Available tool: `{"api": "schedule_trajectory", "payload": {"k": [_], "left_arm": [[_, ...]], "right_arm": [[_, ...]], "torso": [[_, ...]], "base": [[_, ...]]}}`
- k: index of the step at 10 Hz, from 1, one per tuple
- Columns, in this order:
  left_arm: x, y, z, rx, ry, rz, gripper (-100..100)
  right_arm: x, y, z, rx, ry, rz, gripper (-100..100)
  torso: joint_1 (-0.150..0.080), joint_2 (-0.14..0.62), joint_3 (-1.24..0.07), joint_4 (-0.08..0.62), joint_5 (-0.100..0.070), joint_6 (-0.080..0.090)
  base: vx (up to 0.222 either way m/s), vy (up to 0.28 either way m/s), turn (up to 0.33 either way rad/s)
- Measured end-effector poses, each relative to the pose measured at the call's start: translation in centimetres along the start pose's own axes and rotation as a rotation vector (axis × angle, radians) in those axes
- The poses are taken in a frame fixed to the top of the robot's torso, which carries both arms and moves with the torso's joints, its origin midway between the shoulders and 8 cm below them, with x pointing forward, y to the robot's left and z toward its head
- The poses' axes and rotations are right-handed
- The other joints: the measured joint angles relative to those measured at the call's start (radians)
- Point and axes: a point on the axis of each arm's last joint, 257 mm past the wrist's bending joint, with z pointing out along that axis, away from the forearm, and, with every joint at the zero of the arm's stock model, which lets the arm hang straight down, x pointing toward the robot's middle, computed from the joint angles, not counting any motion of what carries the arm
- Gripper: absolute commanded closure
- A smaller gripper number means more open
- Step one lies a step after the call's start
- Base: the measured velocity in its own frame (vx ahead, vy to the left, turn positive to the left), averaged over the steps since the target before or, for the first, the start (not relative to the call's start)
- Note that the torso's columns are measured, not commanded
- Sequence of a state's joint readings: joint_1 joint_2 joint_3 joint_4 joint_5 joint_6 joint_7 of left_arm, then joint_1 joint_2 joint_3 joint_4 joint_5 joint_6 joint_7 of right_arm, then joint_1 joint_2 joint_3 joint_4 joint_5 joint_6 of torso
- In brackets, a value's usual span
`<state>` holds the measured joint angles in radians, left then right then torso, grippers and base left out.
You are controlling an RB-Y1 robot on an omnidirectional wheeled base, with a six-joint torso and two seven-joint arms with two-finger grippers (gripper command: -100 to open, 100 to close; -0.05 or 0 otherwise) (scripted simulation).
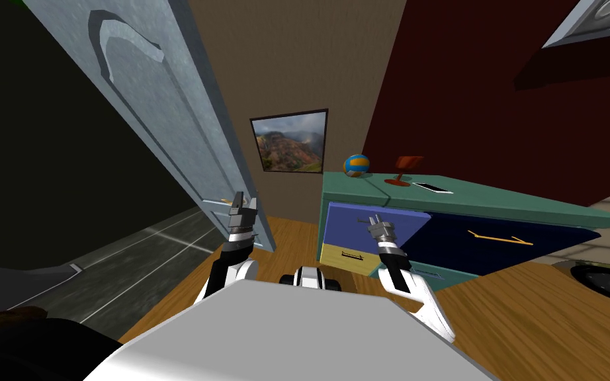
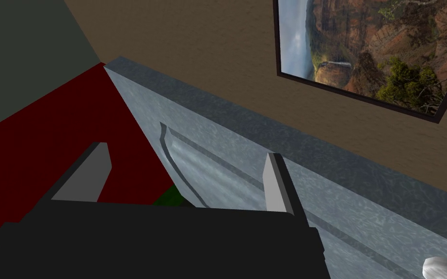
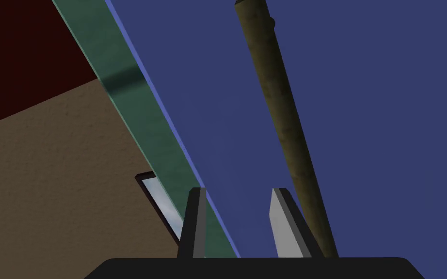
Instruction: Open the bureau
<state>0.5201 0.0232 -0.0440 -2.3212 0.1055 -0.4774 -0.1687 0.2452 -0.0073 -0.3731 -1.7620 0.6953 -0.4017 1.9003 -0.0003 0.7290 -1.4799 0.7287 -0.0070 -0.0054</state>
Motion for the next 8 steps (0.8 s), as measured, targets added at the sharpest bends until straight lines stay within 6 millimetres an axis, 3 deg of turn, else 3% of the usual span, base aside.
{"api": "schedule_trajectory", "payload": {"k": [1,4,5,8], "left_arm": [[0.0,0.0,0.0,0.000,0.000,0.000,0],[0.0,0.0,0.0,0.000,0.000,0.000,0],[0.0,0.0,0.0,0.000,0.000,0.000,0],[0.0,0.0,0.0,0.000,0.000,0.000,0]], "right_arm": [[-0.1,-0.5,0.2,0.009,-0.003,-0.003,100],[0.0,1.2,-0.9,-0.013,-0.005,0.014,100],[-0.1,1.2,-1.0,-0.011,-0.007,0.013,-100],[0.3,-0.4,-0.3,-0.012,-0.045,-0.053,-100]], "torso": [[-0.001,0.001,0.000,0.000,0.000,0.001],[0.000,0.007,0.004,0.004,0.003,0.002],[-0.001,0.004,0.002,0.006,0.004,0.003],[-0.001,0.004,0.002,0.004,0.003,0.003]], "base": [[-0.020,0.011,0.010],[-0.028,0.012,-0.040],[-0.011,0.006,0.005],[0.001,0.007,-0.008]]}}
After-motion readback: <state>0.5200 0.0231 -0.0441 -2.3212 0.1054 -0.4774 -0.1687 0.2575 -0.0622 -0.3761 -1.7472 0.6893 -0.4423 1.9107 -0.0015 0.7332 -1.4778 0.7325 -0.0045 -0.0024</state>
